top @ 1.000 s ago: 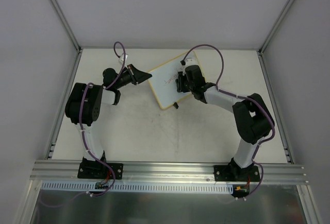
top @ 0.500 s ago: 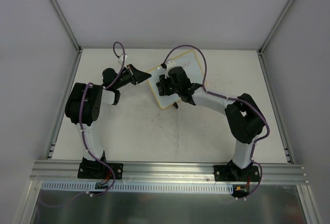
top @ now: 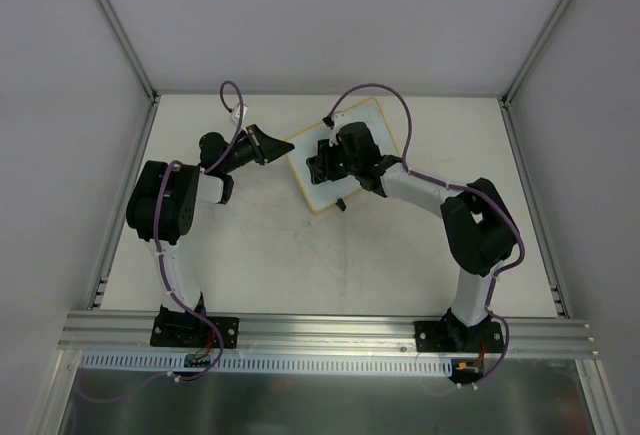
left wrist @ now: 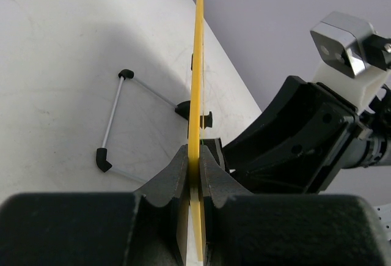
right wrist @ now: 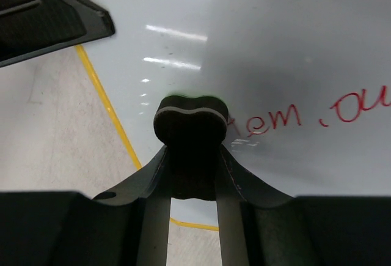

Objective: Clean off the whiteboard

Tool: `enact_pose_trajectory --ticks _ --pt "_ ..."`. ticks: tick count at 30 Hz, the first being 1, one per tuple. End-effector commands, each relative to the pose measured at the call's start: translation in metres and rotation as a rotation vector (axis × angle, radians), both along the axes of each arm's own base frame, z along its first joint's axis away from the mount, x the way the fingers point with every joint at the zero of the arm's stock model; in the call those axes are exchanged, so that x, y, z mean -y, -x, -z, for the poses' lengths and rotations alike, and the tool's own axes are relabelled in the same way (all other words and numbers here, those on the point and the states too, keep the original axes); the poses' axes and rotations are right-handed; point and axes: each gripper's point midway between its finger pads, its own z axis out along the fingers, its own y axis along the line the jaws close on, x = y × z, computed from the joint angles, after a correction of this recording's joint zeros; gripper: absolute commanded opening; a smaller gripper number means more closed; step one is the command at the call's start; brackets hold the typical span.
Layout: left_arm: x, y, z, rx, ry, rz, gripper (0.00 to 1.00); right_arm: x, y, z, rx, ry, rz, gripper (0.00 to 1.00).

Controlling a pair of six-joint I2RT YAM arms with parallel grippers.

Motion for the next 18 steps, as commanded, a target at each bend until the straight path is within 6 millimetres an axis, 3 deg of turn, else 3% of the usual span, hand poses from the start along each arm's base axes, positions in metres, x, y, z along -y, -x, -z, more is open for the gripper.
enact_pose_trajectory --ticks 1,7,18 --pt "0.014 0.016 -0.029 0.161 -0.015 0.109 0.00 0.056 -0.022 0.028 -0.054 0.074 0.141 0.00" --pt "0.014 0.019 -0.025 0.154 -0.025 0.107 0.00 0.095 -0.040 0.036 -0.079 0.074 0.223 0.00" --pt "0.014 0.019 -0.024 0.150 -0.022 0.109 0.00 0.150 -0.060 0.050 -0.119 0.080 0.337 0.00"
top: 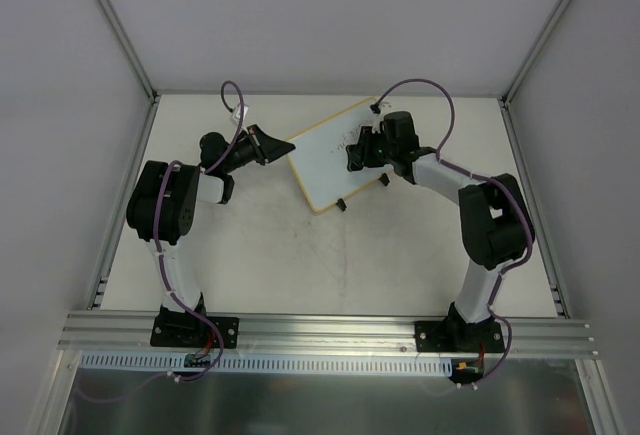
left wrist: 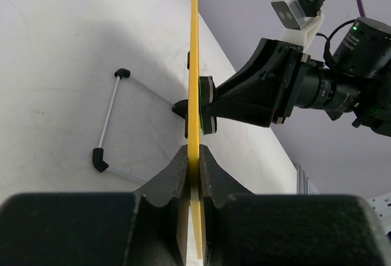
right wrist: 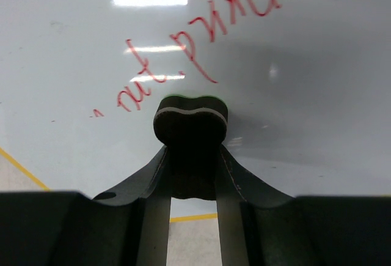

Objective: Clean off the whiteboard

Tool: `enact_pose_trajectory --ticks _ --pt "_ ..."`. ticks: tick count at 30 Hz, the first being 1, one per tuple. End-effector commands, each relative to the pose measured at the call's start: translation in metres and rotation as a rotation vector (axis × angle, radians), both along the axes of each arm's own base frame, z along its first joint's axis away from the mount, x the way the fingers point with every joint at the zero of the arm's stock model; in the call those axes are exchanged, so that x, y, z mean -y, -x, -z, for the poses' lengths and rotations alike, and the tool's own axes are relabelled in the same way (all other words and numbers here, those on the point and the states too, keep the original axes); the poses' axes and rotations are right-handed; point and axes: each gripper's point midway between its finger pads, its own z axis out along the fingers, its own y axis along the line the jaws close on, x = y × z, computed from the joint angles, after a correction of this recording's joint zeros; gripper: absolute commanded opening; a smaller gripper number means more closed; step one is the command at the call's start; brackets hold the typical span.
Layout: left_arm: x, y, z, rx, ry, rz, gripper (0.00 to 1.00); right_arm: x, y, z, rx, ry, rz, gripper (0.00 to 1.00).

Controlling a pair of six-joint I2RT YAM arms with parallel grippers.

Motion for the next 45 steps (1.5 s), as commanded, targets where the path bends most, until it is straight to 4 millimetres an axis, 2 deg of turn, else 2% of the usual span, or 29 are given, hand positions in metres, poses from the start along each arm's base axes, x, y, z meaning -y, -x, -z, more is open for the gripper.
enact_pose_trajectory --ticks 1,7,10,15,21,22,24,25,27,32,37,41,45 --pt "0.011 0.018 -0.024 0.150 -0.021 0.101 0.00 0.061 -0.013 0.038 -0.063 0.120 0.164 0.00" --pt "0.011 0.019 -0.022 0.150 -0.020 0.103 0.00 0.089 -0.017 0.041 -0.097 0.120 0.227 0.00" --pt "0.012 0.019 -0.022 0.149 -0.020 0.104 0.00 0.087 -0.018 0.040 -0.101 0.114 0.220 0.00" --pt "0.011 0.020 -0.023 0.151 -0.019 0.104 0.00 0.071 -0.017 0.037 -0.097 0.091 0.170 0.00" --pt "0.011 0.021 -0.024 0.154 -0.018 0.104 0.00 0.030 -0.006 0.025 -0.061 0.106 0.073 0.00" --pt "0.012 0.021 -0.024 0.152 -0.018 0.104 0.00 0.014 -0.002 0.019 -0.035 0.121 0.024 0.00" --pt "0.012 0.021 -0.023 0.152 -0.019 0.103 0.00 0.000 0.004 0.014 -0.023 0.132 -0.008 0.00" --pt "0.012 0.021 -0.023 0.150 -0.019 0.103 0.00 -0.017 0.009 0.007 -0.002 0.132 -0.046 0.00" --pt "0.012 0.022 -0.023 0.150 -0.019 0.104 0.00 -0.034 0.013 -0.001 0.018 0.128 -0.084 0.00" --pt "0.012 0.023 -0.025 0.155 -0.020 0.104 0.00 -0.075 0.040 -0.014 0.026 0.103 -0.193 0.00" --pt "0.012 0.022 -0.024 0.155 -0.019 0.104 0.00 -0.110 0.062 -0.017 0.034 0.095 -0.282 0.00" --pt "0.013 0.023 -0.024 0.155 -0.019 0.107 0.00 -0.124 0.068 -0.016 0.030 0.095 -0.310 0.00" --pt "0.013 0.024 -0.024 0.155 -0.019 0.109 0.00 -0.116 0.057 -0.016 0.040 0.127 -0.278 0.00"
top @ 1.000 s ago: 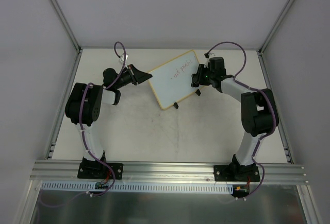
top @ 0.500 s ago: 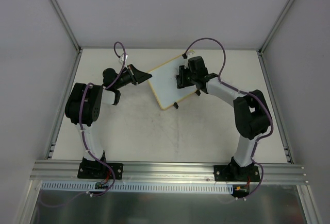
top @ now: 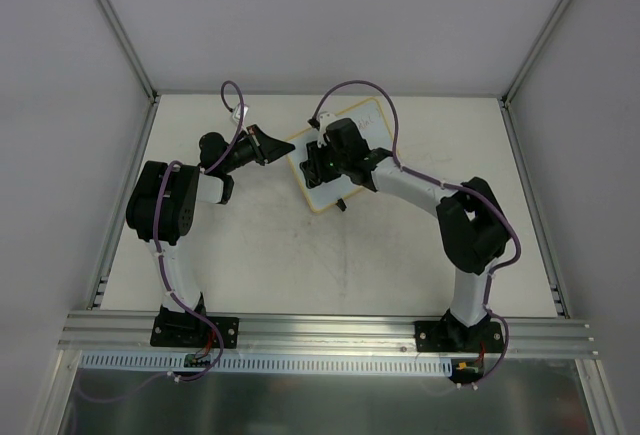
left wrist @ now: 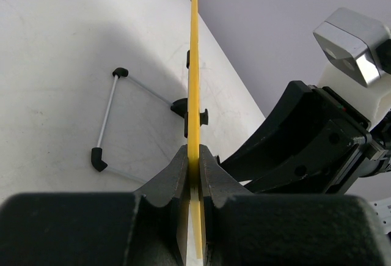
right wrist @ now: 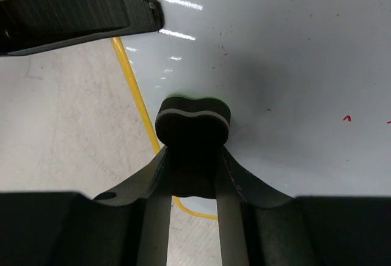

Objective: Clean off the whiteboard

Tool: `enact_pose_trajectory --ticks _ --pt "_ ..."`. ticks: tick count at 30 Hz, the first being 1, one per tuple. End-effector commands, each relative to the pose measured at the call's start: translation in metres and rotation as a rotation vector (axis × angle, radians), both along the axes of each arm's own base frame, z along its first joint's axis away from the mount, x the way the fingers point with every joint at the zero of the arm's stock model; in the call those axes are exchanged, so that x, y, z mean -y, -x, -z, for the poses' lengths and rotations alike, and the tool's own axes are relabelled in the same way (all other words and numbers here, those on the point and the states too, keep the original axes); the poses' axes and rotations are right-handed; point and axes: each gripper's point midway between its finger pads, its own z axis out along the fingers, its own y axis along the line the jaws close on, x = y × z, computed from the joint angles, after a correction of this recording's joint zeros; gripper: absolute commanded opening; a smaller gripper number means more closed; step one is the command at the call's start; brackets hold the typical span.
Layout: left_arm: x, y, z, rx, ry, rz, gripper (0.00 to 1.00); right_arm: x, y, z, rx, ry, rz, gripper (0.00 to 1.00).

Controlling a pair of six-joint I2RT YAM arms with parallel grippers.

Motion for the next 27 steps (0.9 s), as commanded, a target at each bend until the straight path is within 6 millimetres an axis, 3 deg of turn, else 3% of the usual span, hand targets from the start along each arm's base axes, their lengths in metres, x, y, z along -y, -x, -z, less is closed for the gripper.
enact_pose_trajectory --ticks 1,9,19,27 --pt "0.013 0.021 -0.021 0.145 -0.019 0.097 0.00 -0.001 -0.011 -0.001 0.006 0.012 -0.004 0.00" --pt "0.013 0.021 -0.022 0.148 -0.019 0.097 0.00 0.038 -0.051 -0.006 0.003 0.009 0.099 0.00" --pt "0.013 0.021 -0.022 0.149 -0.019 0.097 0.00 0.118 -0.090 0.023 -0.070 0.021 0.267 0.00" --pt "0.013 0.022 -0.022 0.149 -0.019 0.098 0.00 0.159 -0.108 0.045 -0.115 0.030 0.353 0.00"
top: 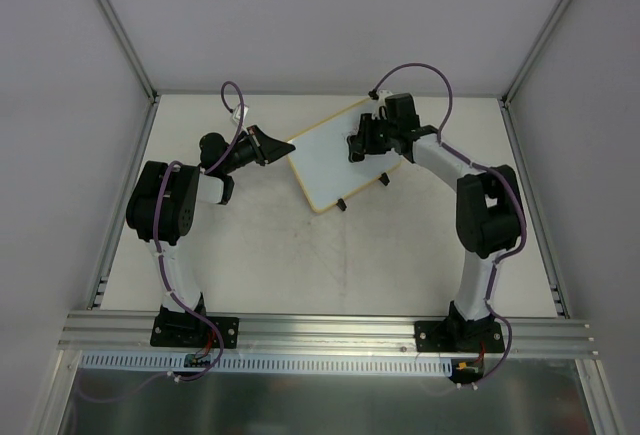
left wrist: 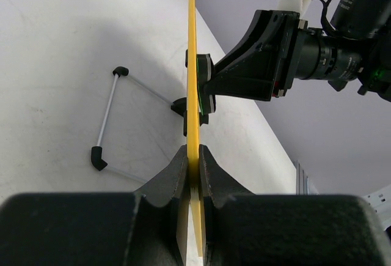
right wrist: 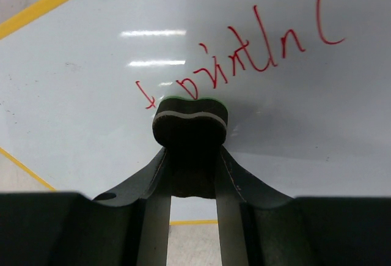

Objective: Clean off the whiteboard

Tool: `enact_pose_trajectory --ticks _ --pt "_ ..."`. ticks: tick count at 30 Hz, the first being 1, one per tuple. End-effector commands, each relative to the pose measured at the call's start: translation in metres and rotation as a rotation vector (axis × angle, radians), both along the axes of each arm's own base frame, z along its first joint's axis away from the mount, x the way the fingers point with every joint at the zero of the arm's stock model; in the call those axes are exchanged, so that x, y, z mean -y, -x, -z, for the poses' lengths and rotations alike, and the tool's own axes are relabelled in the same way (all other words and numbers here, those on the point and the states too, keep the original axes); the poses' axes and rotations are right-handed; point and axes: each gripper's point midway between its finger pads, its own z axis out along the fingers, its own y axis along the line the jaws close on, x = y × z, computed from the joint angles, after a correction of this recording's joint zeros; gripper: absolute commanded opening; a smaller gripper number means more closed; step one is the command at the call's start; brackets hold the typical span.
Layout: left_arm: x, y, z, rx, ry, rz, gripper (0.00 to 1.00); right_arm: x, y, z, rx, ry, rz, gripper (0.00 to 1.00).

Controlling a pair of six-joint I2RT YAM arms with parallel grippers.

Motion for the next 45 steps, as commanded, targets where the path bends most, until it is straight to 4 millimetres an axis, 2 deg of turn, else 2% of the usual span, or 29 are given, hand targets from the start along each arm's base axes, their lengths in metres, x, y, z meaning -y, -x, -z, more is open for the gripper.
enact_pose_trajectory --ticks 1,10,18,24,31,45 --pt "0.013 0.022 -0.024 0.157 -0.019 0.102 0.00 0.044 -0.022 0.044 -0.041 0.104 0.129 0.00" --pt "0.013 0.022 -0.023 0.158 -0.022 0.104 0.00 0.069 -0.034 0.054 -0.059 0.111 0.189 0.00" --pt "0.013 0.022 -0.022 0.156 -0.024 0.106 0.00 0.090 -0.046 0.047 -0.046 0.136 0.240 0.00" --pt "0.013 0.022 -0.021 0.153 -0.023 0.107 0.00 0.100 -0.053 0.051 -0.064 0.139 0.254 0.00" --pt "0.014 0.021 -0.023 0.157 -0.021 0.107 0.00 0.071 -0.048 0.040 -0.037 0.126 0.191 0.00" --pt "0.014 0.023 -0.022 0.156 -0.019 0.110 0.00 -0.056 -0.001 -0.005 0.058 0.088 -0.047 0.00"
